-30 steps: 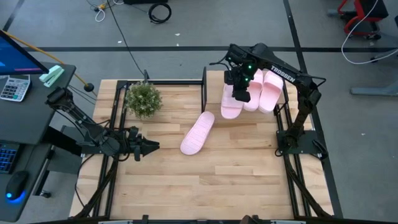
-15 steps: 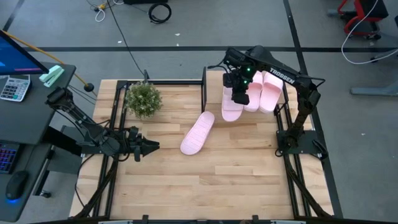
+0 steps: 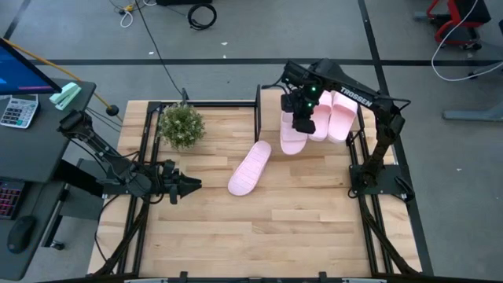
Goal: Pick and place slides into the shelf
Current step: Put the bottom pink slide on the shelf
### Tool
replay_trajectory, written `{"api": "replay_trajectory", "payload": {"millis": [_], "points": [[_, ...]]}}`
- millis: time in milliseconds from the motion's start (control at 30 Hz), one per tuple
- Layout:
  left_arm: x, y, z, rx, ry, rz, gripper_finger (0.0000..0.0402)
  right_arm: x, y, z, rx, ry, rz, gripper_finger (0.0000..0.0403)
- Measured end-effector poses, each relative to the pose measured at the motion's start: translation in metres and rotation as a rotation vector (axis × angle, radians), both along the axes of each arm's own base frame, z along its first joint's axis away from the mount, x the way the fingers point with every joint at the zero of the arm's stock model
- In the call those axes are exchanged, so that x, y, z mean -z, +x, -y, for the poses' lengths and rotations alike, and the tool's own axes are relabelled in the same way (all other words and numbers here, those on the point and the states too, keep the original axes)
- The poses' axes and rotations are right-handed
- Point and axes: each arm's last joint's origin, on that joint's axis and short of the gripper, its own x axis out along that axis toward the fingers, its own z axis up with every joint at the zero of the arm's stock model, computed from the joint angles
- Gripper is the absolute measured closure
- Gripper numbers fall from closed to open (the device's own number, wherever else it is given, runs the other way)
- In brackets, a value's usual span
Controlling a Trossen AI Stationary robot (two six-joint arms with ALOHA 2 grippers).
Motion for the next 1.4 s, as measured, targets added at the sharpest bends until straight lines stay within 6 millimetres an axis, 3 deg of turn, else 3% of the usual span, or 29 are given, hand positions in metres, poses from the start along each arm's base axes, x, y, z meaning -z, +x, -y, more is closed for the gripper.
{"api": "replay_trajectory", "payload": {"millis": [500, 933, 1400], "points": [[0.000, 0.000, 0.000, -0.001, 0.000, 0.000, 0.0220, -0.004, 0.016, 0.011, -0.040, -0.125, 0.189, 0.0395], [0.000, 0.000, 0.000, -0.001, -0.007, 0.001, 0.0225, -0.002, -0.013, 0.037, 0.056, -0.047, 0.137, 0.0395], [0.000, 0.000, 0.000, -0.001, -0.008, 0.001, 0.0224, 0.009, -0.014, 0.040, 0.035, -0.020, 0.123, 0.0395]]}}
